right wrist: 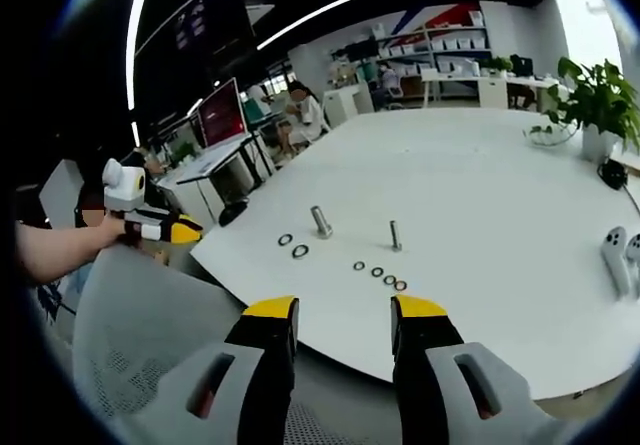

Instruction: Place the washer onto the threaded stud by aligning its center hole with the stud, sliding it down to the base, and recovering from edge contact or off-axis alignment until the washer reaches the visible bottom stop.

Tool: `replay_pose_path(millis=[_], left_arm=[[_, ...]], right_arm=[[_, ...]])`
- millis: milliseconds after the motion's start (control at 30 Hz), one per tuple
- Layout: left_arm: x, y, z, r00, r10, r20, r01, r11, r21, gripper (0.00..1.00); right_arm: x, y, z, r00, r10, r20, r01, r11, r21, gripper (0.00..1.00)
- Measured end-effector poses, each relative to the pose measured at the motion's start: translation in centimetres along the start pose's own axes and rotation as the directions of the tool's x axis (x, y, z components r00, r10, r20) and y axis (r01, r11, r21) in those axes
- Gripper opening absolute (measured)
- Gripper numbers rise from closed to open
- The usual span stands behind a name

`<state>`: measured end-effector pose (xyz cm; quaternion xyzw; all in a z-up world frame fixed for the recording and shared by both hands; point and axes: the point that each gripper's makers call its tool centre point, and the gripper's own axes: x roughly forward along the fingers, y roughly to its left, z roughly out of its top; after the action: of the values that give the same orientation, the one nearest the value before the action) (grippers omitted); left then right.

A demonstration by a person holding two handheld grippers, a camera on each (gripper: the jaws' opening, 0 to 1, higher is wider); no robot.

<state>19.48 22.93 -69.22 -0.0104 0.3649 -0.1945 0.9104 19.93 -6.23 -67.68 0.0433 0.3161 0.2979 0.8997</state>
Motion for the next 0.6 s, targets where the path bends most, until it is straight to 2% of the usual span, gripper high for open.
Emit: replay_pose_path(millis=[600], left_arm=[[-0.06,0.3,0.01,1.0,0.018,-0.004,-0.018,1.0,0.014,0.22]], right_arm=[[0.12,0.3,-0.21,1.0,0.01,-0.017,-0.011,1.0,-0.025,0.4]])
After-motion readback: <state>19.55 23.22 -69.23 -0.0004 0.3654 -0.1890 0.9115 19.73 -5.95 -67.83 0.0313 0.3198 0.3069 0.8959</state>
